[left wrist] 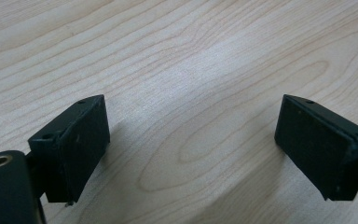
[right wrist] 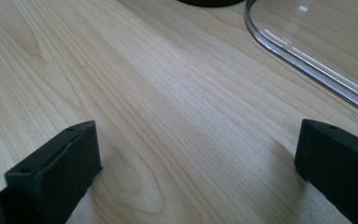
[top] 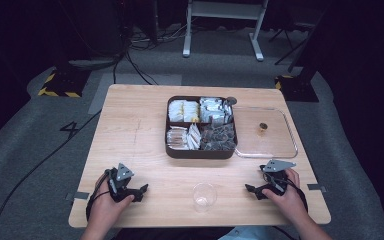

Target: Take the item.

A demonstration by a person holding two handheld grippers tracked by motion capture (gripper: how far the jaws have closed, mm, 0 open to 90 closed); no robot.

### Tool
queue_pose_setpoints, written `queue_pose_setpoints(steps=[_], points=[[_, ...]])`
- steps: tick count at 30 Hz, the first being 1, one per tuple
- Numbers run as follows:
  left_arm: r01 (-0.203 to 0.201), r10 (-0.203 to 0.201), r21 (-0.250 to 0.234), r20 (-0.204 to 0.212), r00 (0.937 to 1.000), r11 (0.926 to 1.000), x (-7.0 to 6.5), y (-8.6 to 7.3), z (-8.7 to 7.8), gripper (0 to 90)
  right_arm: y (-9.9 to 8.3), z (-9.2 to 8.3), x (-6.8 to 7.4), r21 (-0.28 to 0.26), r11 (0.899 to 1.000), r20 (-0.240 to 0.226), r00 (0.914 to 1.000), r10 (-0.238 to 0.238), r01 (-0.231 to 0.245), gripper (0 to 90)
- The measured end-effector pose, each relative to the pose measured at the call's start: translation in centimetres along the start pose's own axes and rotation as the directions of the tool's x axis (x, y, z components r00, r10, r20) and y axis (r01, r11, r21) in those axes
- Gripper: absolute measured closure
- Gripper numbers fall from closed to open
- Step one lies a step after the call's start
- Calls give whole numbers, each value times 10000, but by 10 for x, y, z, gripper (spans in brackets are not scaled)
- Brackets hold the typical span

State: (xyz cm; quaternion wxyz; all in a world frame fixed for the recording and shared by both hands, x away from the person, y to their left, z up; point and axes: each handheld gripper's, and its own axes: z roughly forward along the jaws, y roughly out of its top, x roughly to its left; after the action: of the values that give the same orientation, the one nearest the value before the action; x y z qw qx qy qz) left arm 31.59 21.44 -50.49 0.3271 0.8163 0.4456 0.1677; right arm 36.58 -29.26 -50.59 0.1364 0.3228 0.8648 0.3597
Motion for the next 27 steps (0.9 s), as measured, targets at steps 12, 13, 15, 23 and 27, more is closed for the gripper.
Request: queue_pose_setpoints(steps=[12, 13, 15, 23, 27], points=[[581, -586, -320, -166, 9981, 9978, -9, 18, -12, 298, -2, -3, 1, -61, 10000, 28, 10000, -7, 7, 27], [439, -447, -459, -164, 9989, 9980, -11, 21, -14, 281, -2, -3, 1, -80, 10000, 2, 10000, 27, -27, 28], [139, -158, -648, -280, 9995, 9978, -14, 26, -17, 257, -2, -3, 1, -77, 10000, 15, 10000, 32, -32, 28], [296, -274, -708, 320, 9991, 9970, -20, 43, -24, 265, -2, -3, 1, -75, 10000, 35, 10000, 35, -34, 29], [424, -385, -576, 670, 9970, 9974, -19, 53, -27, 283, -2, -3, 1, -75, 10000, 34, 10000, 37, -37, 29]])
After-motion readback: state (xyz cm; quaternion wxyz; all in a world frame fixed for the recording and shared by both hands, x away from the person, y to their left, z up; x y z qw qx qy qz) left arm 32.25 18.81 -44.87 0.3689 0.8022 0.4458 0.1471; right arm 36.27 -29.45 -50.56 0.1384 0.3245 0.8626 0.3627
